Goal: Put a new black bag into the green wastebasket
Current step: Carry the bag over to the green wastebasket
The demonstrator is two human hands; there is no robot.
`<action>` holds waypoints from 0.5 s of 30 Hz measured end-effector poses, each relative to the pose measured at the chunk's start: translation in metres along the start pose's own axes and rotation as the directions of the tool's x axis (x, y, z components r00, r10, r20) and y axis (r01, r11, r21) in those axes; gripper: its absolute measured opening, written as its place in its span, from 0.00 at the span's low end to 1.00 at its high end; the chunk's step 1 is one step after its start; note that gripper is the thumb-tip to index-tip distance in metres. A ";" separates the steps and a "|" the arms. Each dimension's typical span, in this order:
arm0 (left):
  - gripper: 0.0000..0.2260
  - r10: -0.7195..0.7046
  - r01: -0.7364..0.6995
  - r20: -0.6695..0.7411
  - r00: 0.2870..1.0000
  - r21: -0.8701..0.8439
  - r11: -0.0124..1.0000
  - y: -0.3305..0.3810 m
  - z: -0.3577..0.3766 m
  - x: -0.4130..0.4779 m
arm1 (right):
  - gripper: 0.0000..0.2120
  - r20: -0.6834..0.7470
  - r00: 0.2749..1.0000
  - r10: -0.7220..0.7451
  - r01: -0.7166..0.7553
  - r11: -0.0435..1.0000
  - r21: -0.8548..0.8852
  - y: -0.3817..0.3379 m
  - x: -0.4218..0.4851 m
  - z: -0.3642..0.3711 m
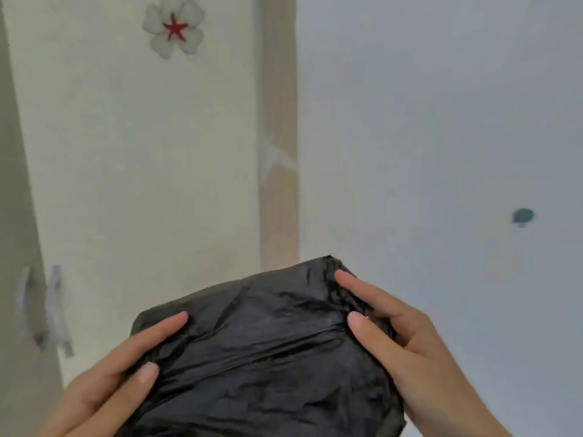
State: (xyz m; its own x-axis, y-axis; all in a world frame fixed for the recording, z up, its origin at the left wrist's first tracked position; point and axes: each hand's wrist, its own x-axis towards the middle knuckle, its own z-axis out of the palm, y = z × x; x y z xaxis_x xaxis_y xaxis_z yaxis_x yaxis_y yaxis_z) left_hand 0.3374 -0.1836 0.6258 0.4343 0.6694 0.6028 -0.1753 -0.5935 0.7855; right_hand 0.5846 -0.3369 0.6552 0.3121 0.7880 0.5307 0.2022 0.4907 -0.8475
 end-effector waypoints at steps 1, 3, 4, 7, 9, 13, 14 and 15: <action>0.17 -0.012 0.022 0.070 0.997 -0.143 0.990 0.003 0.044 0.012 | 0.19 -0.073 0.997 0.018 -0.019 1.000 -0.010 -0.010 -0.011 -0.039; 0.20 -0.026 0.105 0.209 0.978 -0.379 0.920 0.005 0.142 0.038 | 0.19 -0.234 0.971 0.053 -0.068 0.996 -0.054 -0.023 -0.035 -0.117; 0.21 -0.011 0.136 0.275 0.961 -0.438 0.888 0.006 0.194 0.052 | 0.19 -0.320 0.946 0.056 -0.084 0.994 -0.076 -0.027 -0.049 -0.158; 0.23 0.038 0.237 0.462 0.886 -0.523 0.819 0.010 0.352 0.078 | 0.18 -0.523 0.851 0.033 -0.108 0.988 -0.112 -0.038 -0.094 -0.276; 0.24 0.050 0.340 0.573 0.818 -0.551 0.762 0.017 0.454 0.083 | 0.19 -0.626 0.780 0.025 -0.128 0.985 -0.120 -0.049 -0.125 -0.351; 0.16 0.071 0.542 0.737 0.672 -0.555 0.631 0.045 0.622 0.080 | 0.20 -0.719 0.694 0.021 -0.133 0.986 -0.100 -0.071 -0.178 -0.479; 0.16 0.087 0.581 0.765 0.639 -0.553 0.597 0.053 0.657 0.080 | 0.21 -0.735 0.677 0.016 -0.130 0.987 -0.099 -0.076 -0.187 -0.507; 0.17 0.100 0.620 0.789 0.606 -0.547 0.562 0.060 0.689 0.079 | 0.22 -0.750 0.661 0.008 -0.128 0.986 -0.103 -0.080 -0.195 -0.533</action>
State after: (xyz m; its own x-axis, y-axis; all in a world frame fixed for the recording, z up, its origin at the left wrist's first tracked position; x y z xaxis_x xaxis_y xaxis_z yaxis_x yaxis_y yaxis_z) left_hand 0.9699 -0.4744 0.6241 0.9430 -0.0061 0.3328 -0.3127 0.3264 0.8920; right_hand 1.0026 -0.7282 0.6226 0.9045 0.2457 0.3487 0.2547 0.3447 -0.9035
